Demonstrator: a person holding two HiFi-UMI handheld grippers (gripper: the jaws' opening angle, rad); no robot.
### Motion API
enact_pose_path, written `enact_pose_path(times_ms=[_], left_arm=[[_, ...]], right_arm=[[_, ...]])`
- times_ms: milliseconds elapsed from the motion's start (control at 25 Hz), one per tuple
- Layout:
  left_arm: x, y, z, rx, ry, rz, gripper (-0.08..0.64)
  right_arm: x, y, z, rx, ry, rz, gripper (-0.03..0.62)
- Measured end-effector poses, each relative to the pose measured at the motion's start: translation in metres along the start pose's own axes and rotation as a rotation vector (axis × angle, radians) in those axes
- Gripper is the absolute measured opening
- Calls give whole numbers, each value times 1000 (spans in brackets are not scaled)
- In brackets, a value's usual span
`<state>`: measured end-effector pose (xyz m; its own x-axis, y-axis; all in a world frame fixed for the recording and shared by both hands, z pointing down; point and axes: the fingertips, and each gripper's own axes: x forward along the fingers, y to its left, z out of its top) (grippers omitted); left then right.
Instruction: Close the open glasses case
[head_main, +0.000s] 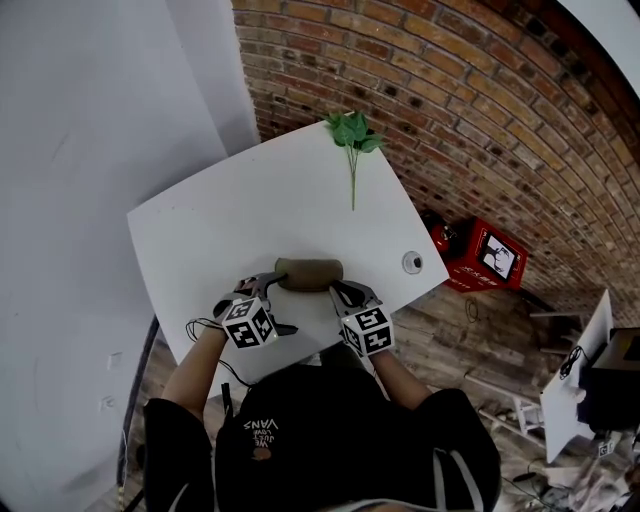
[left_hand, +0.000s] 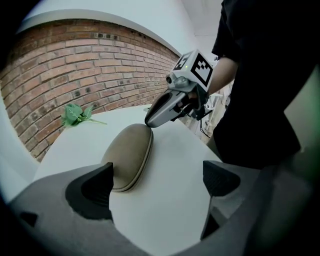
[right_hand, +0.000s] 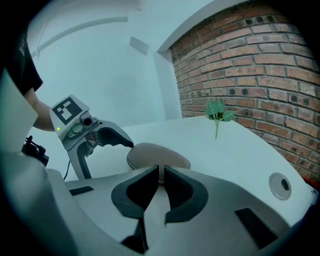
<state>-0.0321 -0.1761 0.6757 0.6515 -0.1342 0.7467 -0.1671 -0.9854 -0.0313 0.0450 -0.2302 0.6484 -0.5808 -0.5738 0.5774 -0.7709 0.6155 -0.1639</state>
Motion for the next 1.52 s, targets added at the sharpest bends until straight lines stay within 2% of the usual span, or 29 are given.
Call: enact_pose_path(times_ms=[600,960,1280,1520], left_arm=[[6,3,-1,-10,-9,71,561],[7,7,5,-93,-38,96,561],[-7,23,18,-190,-115,177,561],[-24,24,21,-198,-149,210,561]], right_arm=[[7,-4,-7,-23,30,-13,12],[7,2,-6,18,11,-16,63],[0,6,7,39,-35,-48,83],[-3,13,12,49,-61,-71,89]])
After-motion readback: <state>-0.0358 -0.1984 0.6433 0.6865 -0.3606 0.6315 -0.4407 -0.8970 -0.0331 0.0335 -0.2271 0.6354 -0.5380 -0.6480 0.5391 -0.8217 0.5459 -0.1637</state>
